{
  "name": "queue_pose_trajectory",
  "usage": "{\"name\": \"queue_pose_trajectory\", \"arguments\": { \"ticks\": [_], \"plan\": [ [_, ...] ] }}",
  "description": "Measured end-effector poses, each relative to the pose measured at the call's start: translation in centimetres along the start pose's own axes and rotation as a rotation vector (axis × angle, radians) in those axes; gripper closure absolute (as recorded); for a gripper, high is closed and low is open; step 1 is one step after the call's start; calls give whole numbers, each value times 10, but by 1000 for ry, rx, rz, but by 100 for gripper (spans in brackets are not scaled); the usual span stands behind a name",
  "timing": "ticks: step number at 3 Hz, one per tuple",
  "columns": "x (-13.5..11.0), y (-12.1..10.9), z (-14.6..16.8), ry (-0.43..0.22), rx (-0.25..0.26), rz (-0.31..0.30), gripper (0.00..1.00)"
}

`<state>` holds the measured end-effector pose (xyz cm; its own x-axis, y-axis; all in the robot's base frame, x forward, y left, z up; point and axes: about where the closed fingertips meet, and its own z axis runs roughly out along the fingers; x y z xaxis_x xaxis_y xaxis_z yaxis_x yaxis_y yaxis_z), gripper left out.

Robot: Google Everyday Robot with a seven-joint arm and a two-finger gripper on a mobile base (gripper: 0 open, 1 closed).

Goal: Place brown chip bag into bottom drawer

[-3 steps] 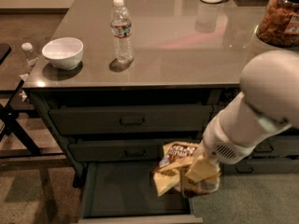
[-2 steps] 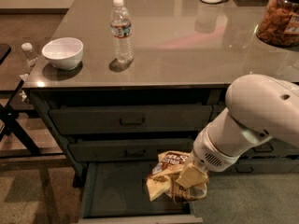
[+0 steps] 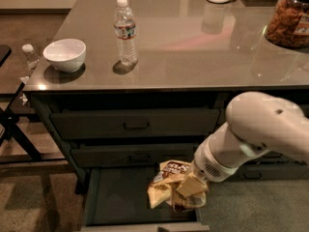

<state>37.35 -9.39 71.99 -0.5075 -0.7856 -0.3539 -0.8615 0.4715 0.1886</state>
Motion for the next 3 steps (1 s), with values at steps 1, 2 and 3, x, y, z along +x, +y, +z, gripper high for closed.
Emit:
{"name": "queue_pose_trajectory", "arguments": {
  "ticks": [1,2,3],
  "plan": [
    [1,-21,41,-38,-11,22,100],
    [-1,-39,85,-74,-45,55,100],
    [-1,-39,85,-74,-45,55,100]
  ]
}}
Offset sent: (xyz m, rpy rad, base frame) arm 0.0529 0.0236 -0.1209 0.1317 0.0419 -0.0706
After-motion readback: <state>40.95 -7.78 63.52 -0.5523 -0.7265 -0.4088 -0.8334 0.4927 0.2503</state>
